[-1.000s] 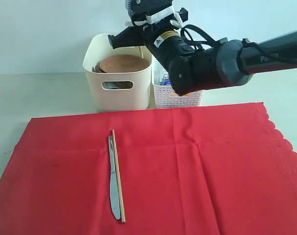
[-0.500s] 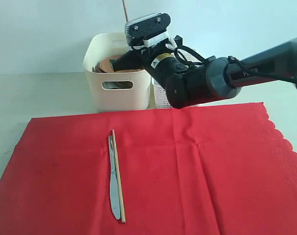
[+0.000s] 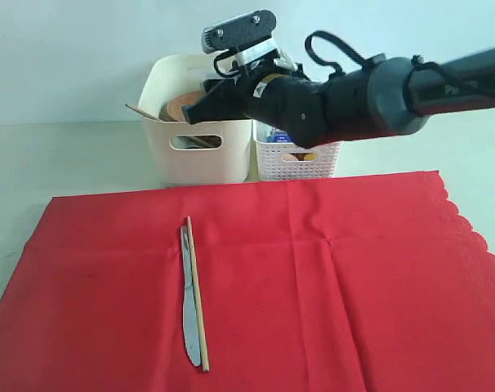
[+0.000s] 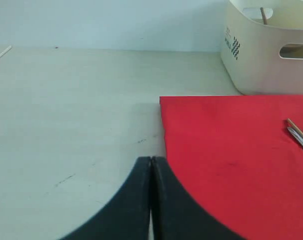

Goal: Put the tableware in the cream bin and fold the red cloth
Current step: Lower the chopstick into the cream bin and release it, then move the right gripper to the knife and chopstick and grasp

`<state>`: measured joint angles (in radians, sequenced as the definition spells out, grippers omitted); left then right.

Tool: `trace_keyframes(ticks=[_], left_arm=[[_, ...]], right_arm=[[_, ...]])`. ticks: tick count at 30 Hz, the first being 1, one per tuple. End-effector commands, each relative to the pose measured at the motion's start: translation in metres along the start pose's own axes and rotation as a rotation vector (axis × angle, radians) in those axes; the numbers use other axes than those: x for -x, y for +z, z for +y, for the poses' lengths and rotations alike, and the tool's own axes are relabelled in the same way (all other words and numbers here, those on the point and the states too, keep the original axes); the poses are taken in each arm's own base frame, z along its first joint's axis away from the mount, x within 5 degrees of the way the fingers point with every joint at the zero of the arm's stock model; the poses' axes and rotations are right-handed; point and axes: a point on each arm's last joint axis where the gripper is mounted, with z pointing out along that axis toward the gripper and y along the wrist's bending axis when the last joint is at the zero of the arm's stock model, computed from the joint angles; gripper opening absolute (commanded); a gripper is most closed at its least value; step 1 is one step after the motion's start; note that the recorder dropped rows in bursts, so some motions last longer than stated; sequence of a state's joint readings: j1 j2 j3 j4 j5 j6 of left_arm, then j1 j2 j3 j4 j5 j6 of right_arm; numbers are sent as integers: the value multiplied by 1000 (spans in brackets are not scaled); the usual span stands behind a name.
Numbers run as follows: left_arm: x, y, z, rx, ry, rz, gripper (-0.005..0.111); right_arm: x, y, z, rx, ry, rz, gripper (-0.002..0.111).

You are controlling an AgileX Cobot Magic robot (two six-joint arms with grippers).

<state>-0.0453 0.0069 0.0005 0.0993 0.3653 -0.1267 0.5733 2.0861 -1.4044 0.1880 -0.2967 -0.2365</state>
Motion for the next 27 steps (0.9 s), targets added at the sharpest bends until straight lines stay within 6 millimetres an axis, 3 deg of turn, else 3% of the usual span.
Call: trace_keyframes(ticks=[1,8,14,27], left_arm=[[1,-1,0,0,1,-16,0],[1,-1,0,0,1,-16,0],[1,-1,0,0,1,-16,0],[1,-1,0,0,1,-16,0]], right_arm=[[24,-24,0,42,2,104,49],[46,-60,1,103,3,265,49],[53,-84,3,149,6,399,49],[42,-97,12,239,98,595,49]])
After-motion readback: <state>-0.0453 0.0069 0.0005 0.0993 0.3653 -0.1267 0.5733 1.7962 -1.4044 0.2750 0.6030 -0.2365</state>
